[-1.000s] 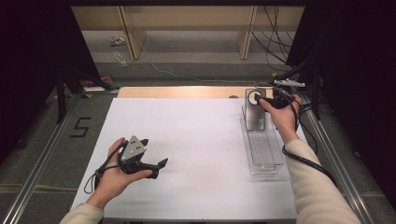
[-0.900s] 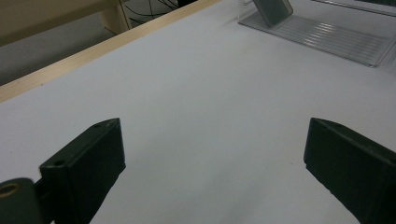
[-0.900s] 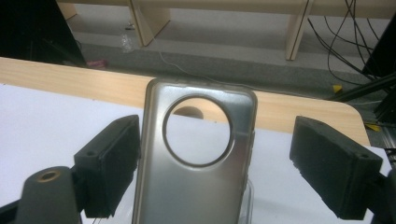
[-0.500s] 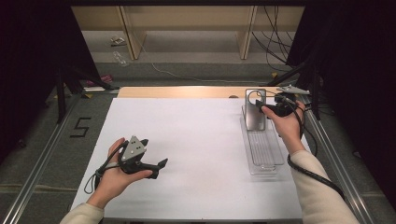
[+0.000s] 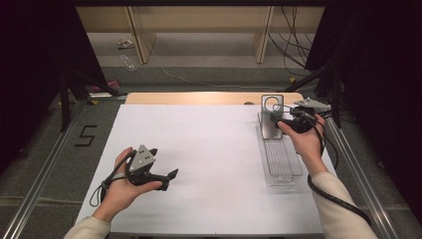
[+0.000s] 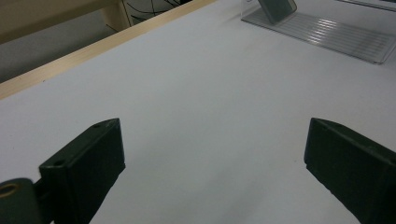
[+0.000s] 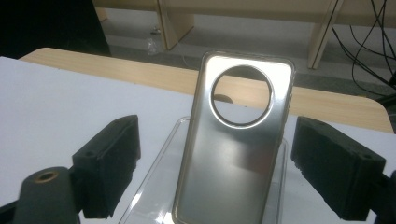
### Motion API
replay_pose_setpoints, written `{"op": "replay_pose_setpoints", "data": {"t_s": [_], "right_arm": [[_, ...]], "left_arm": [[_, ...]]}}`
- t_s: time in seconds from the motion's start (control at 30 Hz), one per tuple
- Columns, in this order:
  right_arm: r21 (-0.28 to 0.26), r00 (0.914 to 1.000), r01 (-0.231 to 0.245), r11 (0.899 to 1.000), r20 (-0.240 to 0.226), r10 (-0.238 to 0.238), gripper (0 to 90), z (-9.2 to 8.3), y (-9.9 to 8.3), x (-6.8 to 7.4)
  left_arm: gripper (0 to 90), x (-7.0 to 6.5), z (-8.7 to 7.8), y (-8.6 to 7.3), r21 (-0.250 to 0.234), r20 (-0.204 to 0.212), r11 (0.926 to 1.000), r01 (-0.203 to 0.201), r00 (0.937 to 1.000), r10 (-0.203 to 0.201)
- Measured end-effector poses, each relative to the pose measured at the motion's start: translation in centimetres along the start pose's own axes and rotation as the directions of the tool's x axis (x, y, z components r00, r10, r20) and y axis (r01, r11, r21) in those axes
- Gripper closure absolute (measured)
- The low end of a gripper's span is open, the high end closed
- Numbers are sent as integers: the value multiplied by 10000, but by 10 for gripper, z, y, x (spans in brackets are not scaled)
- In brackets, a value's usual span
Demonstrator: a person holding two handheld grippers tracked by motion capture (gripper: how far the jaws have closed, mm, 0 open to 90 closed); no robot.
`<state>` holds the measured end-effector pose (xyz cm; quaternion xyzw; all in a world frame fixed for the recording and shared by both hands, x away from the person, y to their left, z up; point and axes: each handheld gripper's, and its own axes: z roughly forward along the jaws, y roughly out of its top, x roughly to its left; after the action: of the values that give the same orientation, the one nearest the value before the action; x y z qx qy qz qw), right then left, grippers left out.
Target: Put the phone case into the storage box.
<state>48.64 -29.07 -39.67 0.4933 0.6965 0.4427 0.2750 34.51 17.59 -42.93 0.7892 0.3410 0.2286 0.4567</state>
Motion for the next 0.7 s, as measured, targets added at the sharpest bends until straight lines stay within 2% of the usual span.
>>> {"op": "replay_pose_setpoints", "data": {"t_s": [0.5, 0.7], "right_arm": [[-173, 9984, 286, 9994, -489, -295, 165, -16, -13, 11], [-349, 9969, 237, 9991, -743, -262, 165, -24, -21, 13]], "left_arm": [[46, 1, 0, -1, 16, -15, 10000, -20, 10000, 20], [47, 1, 0, -1, -9, -29, 10000, -23, 10000, 23]]}}
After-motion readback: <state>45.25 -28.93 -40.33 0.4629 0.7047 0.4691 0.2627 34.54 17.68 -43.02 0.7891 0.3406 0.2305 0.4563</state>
